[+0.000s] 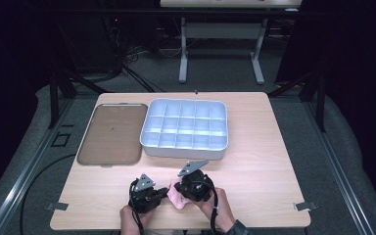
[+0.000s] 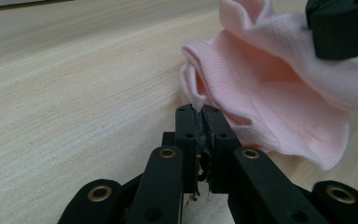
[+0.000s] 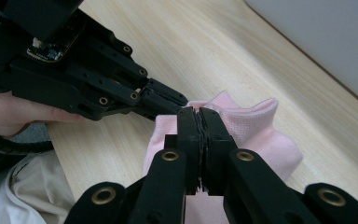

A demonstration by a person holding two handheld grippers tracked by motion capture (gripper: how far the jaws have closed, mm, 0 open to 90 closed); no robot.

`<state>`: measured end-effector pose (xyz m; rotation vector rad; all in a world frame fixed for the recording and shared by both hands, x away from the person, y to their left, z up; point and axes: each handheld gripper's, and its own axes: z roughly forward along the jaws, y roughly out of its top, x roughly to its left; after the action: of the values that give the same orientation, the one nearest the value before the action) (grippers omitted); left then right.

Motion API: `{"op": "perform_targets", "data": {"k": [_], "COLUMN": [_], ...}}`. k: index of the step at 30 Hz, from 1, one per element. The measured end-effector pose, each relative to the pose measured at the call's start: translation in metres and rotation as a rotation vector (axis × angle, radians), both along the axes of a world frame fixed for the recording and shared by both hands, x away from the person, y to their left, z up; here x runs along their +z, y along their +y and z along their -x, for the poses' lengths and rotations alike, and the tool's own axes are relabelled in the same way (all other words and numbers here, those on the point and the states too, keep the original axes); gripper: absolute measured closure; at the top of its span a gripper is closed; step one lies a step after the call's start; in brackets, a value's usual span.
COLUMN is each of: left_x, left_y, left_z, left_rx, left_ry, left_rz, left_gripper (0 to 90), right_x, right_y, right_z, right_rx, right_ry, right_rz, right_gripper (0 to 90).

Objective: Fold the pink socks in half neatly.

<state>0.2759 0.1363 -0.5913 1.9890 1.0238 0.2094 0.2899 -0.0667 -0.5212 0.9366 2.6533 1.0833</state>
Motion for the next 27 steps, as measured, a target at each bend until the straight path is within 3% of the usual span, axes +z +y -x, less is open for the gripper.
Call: {"op": "perform_targets", "data": {"k": [7,12,17,21,24,27], "left_x": [0.000,0.000,0.000,0.000,0.000,0.000], "left_y": [0.000,0.000,0.000,0.000,0.000,0.000], "left_z": [0.000,0.000,0.000,0.000,0.000,0.000], "left_rx": [-0.005,-0.002,-0.002,-0.003,-0.003,-0.003], "left_ry": [-0.004,-0.008,-0.008,-0.008,-0.007,-0.008], "left_rz": [-0.004,-0.006,-0.005,-0.006,-0.004,-0.004], "left_gripper": [85.7,85.7,85.7,85.7,85.7,85.7], "right_x": [-0.015,-0.021,-0.019,-0.020,-0.021,-0.014], "right_y": [0.010,0.012,0.010,0.012,0.009,-0.003], "right_z": [0.005,0.009,0.009,0.008,0.006,0.005], "right_rx": [0.053,0.084,0.095,0.110,0.133,0.132], "right_ry": [0.009,0.003,-0.009,-0.004,0.019,0.013], "right_rz": [0.036,0.036,0.011,0.024,-0.013,-0.066], "right_gripper": [88.0,87.9,87.9,87.3,79.1,73.1]}}
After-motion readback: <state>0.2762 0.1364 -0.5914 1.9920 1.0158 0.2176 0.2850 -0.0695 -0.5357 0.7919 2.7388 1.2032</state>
